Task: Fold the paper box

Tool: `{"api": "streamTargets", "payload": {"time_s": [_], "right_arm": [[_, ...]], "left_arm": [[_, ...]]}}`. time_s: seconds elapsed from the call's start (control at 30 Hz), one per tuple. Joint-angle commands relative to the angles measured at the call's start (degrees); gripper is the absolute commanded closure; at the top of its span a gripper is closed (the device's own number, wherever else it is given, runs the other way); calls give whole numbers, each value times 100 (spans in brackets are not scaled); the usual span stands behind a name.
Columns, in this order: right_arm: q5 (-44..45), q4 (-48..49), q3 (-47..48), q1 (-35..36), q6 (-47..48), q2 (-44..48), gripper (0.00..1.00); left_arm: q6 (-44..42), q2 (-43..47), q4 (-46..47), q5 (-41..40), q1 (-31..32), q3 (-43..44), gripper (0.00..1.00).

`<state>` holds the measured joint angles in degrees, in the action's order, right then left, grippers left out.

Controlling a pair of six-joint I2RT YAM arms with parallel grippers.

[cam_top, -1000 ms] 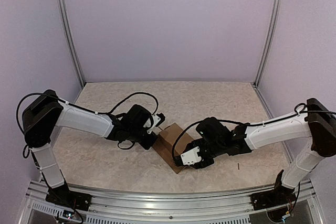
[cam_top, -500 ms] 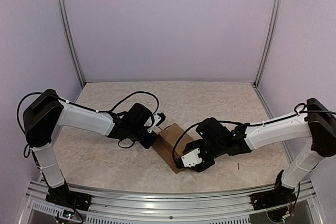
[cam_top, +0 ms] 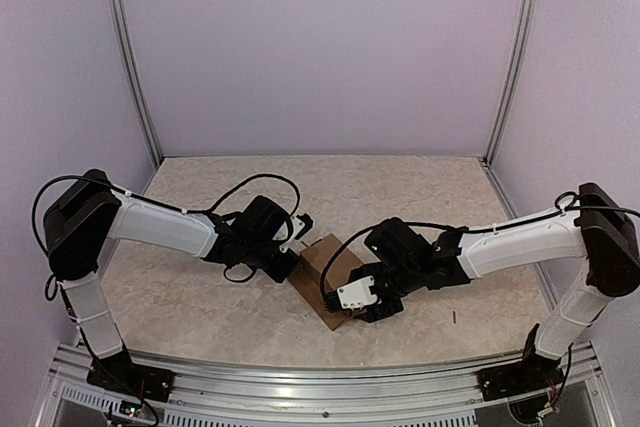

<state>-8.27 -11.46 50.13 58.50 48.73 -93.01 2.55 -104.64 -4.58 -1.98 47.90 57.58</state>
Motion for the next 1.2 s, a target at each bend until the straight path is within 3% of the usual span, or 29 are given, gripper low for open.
{"api": "streamTargets", "payload": {"time_s": [0.0,0.23,0.4,0.47,0.5,1.17], "right_arm": [[-195,-638,-75,51,-224,-305,39],[277,-552,-348,54,105,353,31],[111,-698,-356,48,258,744,25],[-29,-618,-533,54,326,656,16],[-11,-539,-560,50,300,635,16],[665,337,-629,183,-131,163,39]], "left_arm": [[132,33,-139,102,9,78,100],[220,81,-271,76,22,80,100],[397,191,-320,75,73,-45,100],[561,212,-408,45,130,-79,100],[603,219,-424,34,152,-92,100],[698,16,-703,5,267,72,100]]}}
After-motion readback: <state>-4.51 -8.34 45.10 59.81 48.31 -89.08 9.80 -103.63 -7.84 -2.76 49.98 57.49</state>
